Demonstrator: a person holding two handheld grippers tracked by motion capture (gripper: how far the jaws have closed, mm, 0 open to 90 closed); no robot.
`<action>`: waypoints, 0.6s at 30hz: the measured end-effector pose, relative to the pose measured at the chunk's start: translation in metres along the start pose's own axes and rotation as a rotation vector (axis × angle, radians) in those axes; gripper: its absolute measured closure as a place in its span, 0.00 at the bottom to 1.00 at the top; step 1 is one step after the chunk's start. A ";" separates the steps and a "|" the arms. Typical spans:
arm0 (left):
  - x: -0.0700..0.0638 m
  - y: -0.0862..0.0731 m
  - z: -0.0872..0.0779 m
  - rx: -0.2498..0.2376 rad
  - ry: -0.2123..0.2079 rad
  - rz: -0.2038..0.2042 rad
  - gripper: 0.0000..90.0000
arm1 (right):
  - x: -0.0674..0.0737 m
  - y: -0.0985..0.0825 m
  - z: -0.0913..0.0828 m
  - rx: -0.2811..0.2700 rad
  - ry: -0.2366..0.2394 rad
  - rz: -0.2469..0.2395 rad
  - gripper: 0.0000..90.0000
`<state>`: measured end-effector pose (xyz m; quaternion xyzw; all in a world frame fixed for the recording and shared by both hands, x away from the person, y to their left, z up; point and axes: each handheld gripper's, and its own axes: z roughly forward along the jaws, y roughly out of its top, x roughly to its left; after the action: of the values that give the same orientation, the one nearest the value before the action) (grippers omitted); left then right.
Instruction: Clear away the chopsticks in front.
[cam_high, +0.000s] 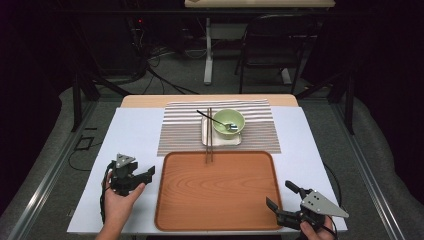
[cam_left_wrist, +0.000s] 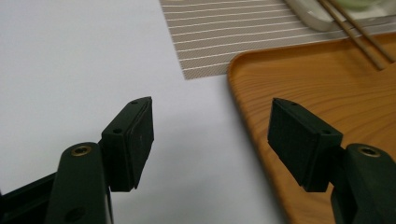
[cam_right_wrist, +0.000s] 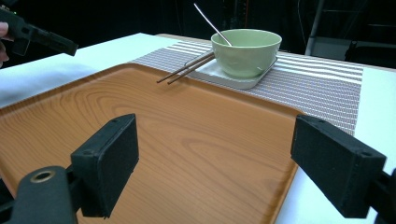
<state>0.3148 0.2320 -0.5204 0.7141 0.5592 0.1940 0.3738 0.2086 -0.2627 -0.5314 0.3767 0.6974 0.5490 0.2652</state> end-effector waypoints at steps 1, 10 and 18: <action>-0.001 0.004 0.001 0.009 -0.014 -0.002 0.35 | -0.001 0.000 0.000 0.000 0.000 0.001 0.16; -0.013 0.025 0.007 0.004 -0.042 0.031 0.35 | -0.001 0.001 0.002 -0.001 -0.002 0.002 0.16; -0.023 0.042 0.015 0.036 -0.076 0.048 0.35 | -0.003 0.001 0.005 -0.002 0.003 0.004 0.16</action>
<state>0.3463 0.2013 -0.4953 0.7406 0.5308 0.1654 0.3773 0.2144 -0.2621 -0.5316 0.3771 0.6963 0.5510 0.2635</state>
